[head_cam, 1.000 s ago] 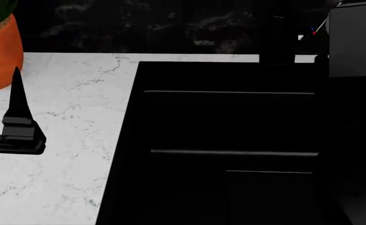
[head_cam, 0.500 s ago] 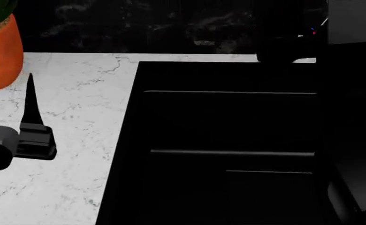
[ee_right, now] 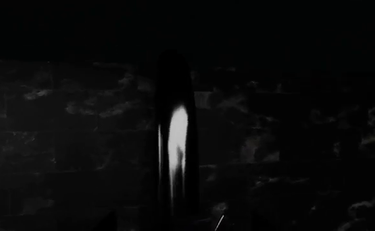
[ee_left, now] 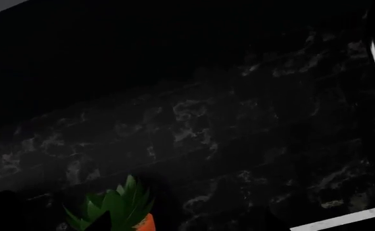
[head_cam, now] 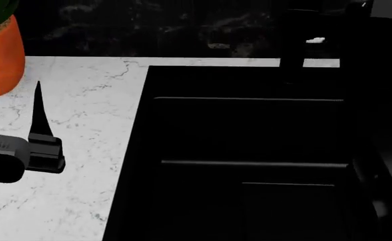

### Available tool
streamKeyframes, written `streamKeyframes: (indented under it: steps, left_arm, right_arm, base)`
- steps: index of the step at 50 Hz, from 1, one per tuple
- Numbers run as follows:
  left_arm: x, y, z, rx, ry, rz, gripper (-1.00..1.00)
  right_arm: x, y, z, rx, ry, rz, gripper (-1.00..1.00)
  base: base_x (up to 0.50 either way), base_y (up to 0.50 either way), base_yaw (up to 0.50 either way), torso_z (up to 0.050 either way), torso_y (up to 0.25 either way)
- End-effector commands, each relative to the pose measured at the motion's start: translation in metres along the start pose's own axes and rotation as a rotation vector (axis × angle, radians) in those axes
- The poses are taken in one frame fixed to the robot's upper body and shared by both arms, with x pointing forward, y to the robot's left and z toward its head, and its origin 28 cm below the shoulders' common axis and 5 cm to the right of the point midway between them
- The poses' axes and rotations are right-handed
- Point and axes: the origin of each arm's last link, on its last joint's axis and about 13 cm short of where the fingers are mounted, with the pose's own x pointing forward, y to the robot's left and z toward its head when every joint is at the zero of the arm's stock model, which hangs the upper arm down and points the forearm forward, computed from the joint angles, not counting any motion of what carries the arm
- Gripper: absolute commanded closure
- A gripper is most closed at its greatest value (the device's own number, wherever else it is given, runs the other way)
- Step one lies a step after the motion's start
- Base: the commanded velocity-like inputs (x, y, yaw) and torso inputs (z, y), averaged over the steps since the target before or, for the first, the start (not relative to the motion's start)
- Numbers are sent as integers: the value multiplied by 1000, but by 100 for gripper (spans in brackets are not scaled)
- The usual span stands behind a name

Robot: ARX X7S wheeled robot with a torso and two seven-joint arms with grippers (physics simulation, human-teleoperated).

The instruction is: Turn the sink spout to the left.

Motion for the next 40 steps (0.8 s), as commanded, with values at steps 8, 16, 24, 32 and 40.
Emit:
streamKeyframes:
  steps: [8, 16, 24, 32, 40]
  left_arm:
    - [0, 0, 0, 4, 6, 2, -100]
    - [1, 0, 0, 3, 12, 0, -100]
    - [1, 0, -2, 3, 11, 4, -100]
    - [1, 0, -2, -2, 10, 8, -100]
    - [0, 1, -1, 4, 14, 17, -100]
  right_arm:
    - [12, 3, -6, 86, 13, 7, -100]
    - [21, 3, -9, 77, 13, 5, -100]
    - [31, 3, -8, 36, 21, 27, -100]
    - [36, 2, -6, -24, 20, 31, -100]
    - [42, -3, -5, -31, 18, 9, -100]
  base:
    - [0, 0, 0, 0, 0]
    - [0, 0, 0, 0, 0]
    - [0, 0, 0, 0, 0]
    - [0, 0, 0, 0, 0]
    - [0, 0, 0, 0, 0]
